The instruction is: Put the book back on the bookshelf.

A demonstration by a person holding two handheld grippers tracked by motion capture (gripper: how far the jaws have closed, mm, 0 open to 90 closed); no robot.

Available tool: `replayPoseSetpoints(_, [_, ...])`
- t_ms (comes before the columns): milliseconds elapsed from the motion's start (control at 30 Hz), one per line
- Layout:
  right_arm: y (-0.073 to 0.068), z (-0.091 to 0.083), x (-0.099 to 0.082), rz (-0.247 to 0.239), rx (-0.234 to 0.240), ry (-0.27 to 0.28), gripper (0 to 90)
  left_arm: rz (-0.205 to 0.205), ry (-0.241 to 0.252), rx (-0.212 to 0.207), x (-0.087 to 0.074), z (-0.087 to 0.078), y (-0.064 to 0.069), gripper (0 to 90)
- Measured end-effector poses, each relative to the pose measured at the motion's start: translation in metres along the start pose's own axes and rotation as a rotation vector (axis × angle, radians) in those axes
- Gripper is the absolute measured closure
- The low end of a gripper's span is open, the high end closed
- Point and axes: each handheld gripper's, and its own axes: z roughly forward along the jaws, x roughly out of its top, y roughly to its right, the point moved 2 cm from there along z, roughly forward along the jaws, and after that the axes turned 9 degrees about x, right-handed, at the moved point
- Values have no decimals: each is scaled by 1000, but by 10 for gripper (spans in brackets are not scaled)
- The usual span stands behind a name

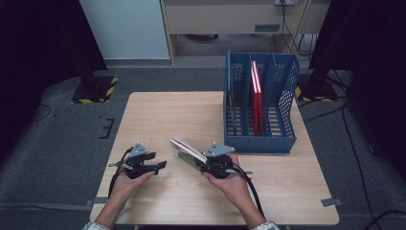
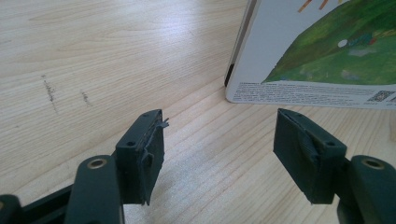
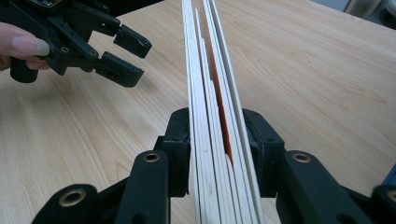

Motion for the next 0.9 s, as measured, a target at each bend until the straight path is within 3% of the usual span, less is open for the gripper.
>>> replayPoseSetpoints(567, [1, 4, -7, -9, 1, 1, 751, -1, -2, 9, 0, -1, -2, 327])
replayPoseSetpoints(900, [1, 3, -5, 3, -7, 22, 759, 21, -36, 57, -3, 1, -5, 249])
